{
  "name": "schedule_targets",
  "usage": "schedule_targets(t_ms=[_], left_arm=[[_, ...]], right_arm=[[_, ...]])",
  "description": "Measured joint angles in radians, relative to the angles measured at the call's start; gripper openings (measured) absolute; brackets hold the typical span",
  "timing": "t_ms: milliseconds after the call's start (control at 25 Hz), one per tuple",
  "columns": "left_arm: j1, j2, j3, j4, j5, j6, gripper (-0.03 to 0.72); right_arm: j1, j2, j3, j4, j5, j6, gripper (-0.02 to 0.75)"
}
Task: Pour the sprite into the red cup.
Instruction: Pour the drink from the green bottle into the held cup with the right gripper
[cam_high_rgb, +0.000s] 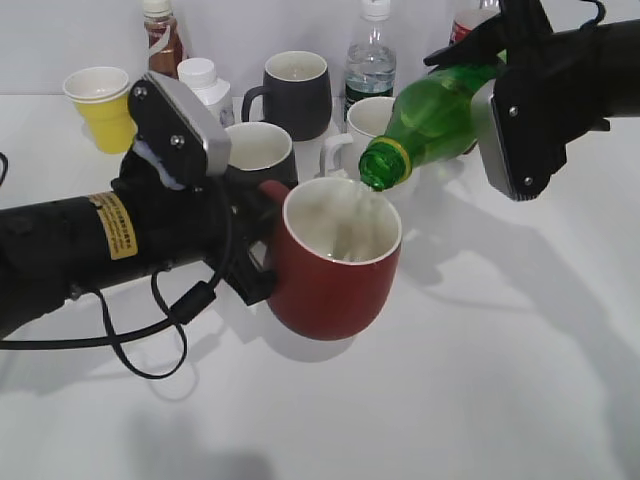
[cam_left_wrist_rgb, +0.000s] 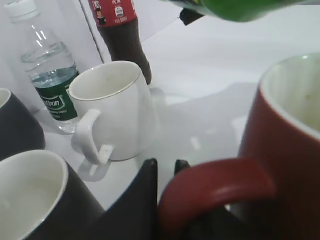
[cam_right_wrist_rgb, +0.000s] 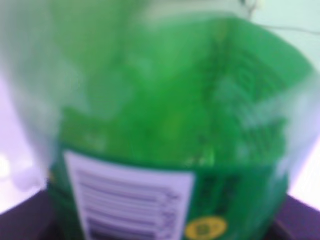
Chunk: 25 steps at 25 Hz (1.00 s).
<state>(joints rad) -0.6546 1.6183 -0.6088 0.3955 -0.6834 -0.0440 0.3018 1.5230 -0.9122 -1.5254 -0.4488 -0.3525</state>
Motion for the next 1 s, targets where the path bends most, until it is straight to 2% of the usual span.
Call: schedule_targets(t_ms=[160, 440, 1000], left_arm=[[0.0, 0.0, 0.0, 0.001, 0.001, 0.0, 0.073], [0.0, 0.0, 0.0, 0.005, 0.002, 0.0, 0.073], [0.0, 0.0, 0.0, 0.041, 0.009, 0.0, 0.073]], right_arm=[[0.0, 0.0, 0.0, 0.006, 0.0, -0.013, 0.447], [0.0, 0.0, 0.0, 0.101, 0.0, -0.121, 0.447], [0.0, 0.0, -0.001, 0.2, 0.0, -0.253, 0.447]])
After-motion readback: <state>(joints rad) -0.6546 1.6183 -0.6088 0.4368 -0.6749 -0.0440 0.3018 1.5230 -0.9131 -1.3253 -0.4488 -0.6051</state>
